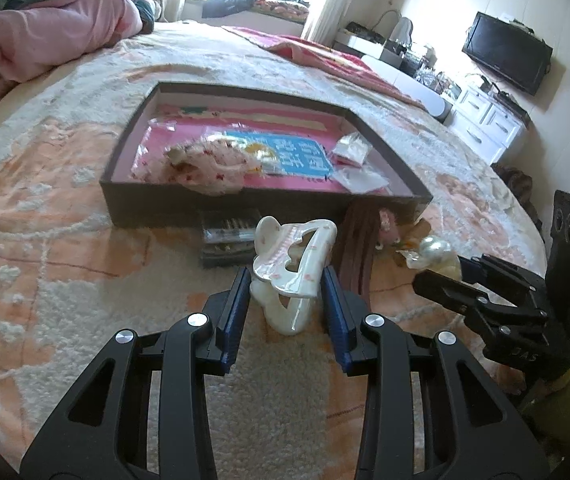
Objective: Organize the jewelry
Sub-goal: 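Reach the left tool to the white claw hair clip and grasp it, then carry the claw clip into the tray with left tool while right tool carries the pearl bag there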
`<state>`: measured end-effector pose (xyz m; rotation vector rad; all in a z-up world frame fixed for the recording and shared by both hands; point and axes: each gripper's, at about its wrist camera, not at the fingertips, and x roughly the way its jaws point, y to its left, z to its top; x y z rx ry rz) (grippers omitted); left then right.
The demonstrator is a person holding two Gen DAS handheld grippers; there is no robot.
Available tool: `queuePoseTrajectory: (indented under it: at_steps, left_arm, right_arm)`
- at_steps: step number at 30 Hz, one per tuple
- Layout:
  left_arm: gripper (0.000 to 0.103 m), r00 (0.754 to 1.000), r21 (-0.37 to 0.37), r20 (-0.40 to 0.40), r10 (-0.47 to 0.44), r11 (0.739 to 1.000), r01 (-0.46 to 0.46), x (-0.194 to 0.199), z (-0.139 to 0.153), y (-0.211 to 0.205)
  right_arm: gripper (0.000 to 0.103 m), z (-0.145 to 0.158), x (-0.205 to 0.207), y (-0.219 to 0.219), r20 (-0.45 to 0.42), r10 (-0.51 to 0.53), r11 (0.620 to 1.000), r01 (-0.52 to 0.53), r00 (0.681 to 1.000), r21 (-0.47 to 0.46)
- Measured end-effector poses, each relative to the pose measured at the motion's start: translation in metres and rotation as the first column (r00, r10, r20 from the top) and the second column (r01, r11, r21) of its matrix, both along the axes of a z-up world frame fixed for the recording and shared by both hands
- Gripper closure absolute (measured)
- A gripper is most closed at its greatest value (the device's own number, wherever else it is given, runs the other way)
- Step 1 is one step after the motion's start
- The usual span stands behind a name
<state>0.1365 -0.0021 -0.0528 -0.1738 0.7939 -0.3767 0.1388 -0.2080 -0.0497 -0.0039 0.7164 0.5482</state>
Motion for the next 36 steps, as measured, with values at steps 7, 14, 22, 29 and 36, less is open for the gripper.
queuePoseTrajectory:
  at_steps: [7,14,22,29,36]
  left_arm:
    - [0.075,0.998,-0.013,0.051,0.027,1.000,-0.027,0.000,0.020,0.009]
    - [0.075,0.995,-0.008,0.081,0.051,0.999,-0.050,0.010,0.031,0.014]
    - [0.075,0.993,0.002,0.070,0.091,0.996,-0.092,0.030,0.028,0.025]
    - [0.075,0.990,0.018,0.062,0.128,0.991,-0.129,0.049,0.024,0.037]
    - [0.075,0.989,0.045,0.042,0.141,0.989,-0.143,0.067,0.016,0.037]
  right_arm:
    - [0.062,0.012,-0.001,-0.001,0.024,-0.007,1.000,0.007,1.000,0.012]
    - [0.062,0.020,0.008,-0.004,0.038,-0.033,0.999,0.032,0.999,0.009]
    - [0.062,0.028,0.018,-0.008,0.061,-0.055,0.998,0.055,0.997,0.013]
    - [0.062,0.034,0.029,-0.013,0.078,-0.083,0.997,0.083,0.993,0.011]
    - [0.062,0.037,0.041,-0.021,0.086,-0.120,0.993,0.120,0.989,0.005]
